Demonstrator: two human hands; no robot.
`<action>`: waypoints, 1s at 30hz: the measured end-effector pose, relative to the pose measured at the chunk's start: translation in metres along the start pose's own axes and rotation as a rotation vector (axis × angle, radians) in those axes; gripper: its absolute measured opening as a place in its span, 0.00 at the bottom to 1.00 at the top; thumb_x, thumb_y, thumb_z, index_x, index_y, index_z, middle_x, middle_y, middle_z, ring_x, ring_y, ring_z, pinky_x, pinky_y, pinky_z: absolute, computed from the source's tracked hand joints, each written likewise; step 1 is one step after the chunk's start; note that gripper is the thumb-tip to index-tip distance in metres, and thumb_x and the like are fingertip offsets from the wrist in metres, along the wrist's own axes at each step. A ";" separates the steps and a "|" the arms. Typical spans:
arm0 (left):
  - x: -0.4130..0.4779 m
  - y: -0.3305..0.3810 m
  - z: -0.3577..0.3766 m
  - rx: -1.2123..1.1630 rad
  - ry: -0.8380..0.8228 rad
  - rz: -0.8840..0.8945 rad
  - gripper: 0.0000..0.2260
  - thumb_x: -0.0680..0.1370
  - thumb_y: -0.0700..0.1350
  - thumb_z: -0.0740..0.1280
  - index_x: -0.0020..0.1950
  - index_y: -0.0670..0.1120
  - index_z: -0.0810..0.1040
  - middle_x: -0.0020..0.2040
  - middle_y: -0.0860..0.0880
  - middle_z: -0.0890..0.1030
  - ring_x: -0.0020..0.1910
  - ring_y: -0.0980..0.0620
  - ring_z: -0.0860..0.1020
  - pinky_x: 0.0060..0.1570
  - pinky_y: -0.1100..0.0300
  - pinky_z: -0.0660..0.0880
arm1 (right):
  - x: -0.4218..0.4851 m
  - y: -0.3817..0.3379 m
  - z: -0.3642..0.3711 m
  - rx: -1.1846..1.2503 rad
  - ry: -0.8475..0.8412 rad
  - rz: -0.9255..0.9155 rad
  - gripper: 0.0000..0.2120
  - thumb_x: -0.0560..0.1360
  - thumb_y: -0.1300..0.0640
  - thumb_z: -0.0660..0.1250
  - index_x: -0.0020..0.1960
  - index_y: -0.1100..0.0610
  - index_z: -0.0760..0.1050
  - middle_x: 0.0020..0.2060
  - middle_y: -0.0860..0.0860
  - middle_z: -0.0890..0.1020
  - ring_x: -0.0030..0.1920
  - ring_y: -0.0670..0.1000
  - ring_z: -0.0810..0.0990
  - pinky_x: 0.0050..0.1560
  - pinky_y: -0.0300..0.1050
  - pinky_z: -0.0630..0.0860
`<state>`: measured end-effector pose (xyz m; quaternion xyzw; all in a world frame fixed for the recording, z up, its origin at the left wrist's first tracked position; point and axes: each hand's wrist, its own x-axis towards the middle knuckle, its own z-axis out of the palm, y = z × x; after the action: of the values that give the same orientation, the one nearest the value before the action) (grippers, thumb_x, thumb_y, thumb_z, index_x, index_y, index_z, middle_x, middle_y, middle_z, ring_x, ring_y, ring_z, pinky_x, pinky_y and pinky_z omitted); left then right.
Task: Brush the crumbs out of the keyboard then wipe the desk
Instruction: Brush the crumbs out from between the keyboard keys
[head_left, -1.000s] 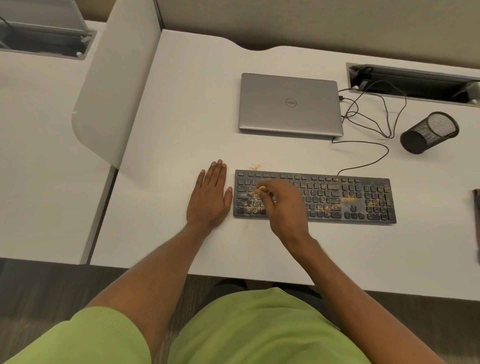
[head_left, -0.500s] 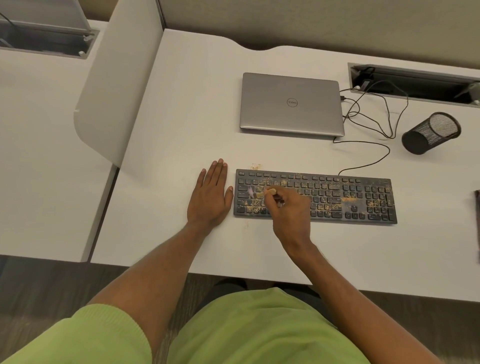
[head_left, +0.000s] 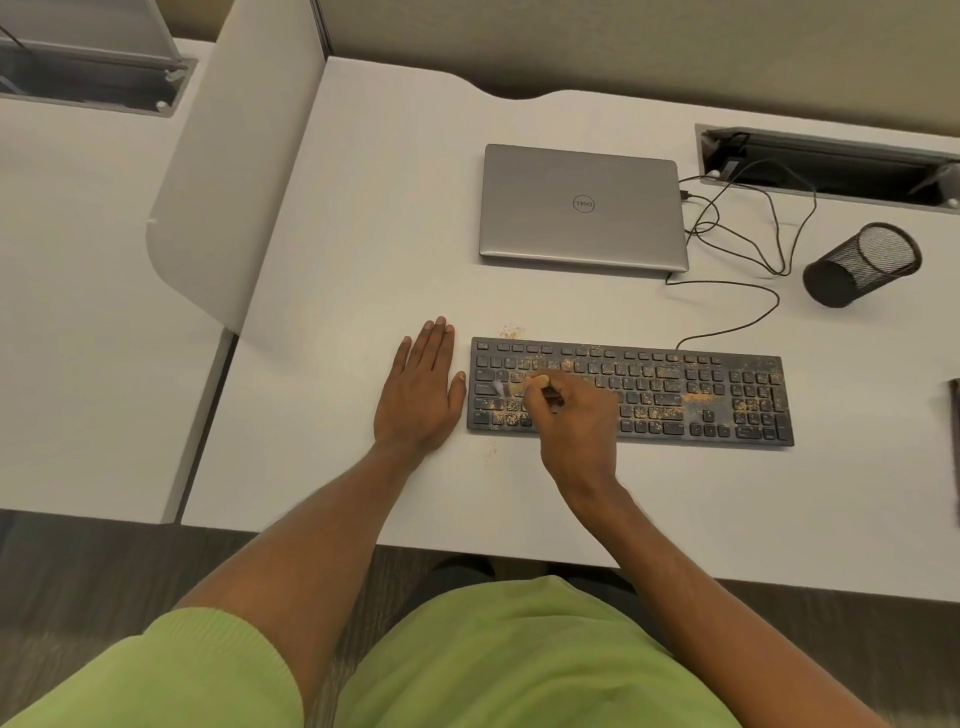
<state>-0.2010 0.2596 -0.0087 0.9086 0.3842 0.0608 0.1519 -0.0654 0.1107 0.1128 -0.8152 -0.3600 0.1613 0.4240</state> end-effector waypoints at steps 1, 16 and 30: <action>0.000 0.000 0.000 0.000 0.001 -0.001 0.30 0.87 0.54 0.50 0.88 0.45 0.51 0.88 0.48 0.52 0.87 0.53 0.48 0.86 0.50 0.47 | -0.001 0.001 0.000 0.001 -0.008 0.009 0.09 0.81 0.58 0.69 0.45 0.59 0.85 0.36 0.49 0.85 0.36 0.48 0.83 0.39 0.55 0.81; 0.000 0.001 -0.001 -0.001 0.004 0.000 0.31 0.87 0.54 0.50 0.88 0.44 0.51 0.88 0.47 0.52 0.87 0.52 0.49 0.86 0.50 0.47 | 0.003 -0.006 -0.004 0.014 -0.016 0.056 0.10 0.80 0.61 0.68 0.42 0.57 0.84 0.32 0.45 0.83 0.34 0.46 0.81 0.35 0.47 0.79; 0.001 -0.001 0.002 0.013 -0.002 -0.003 0.31 0.87 0.55 0.50 0.88 0.45 0.50 0.88 0.48 0.51 0.87 0.53 0.47 0.86 0.49 0.47 | -0.009 -0.009 -0.009 0.071 -0.006 0.018 0.07 0.80 0.62 0.69 0.45 0.58 0.84 0.38 0.49 0.85 0.40 0.49 0.82 0.42 0.52 0.81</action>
<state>-0.2009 0.2605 -0.0107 0.9091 0.3856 0.0572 0.1467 -0.0708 0.1027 0.1251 -0.8025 -0.3479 0.1804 0.4500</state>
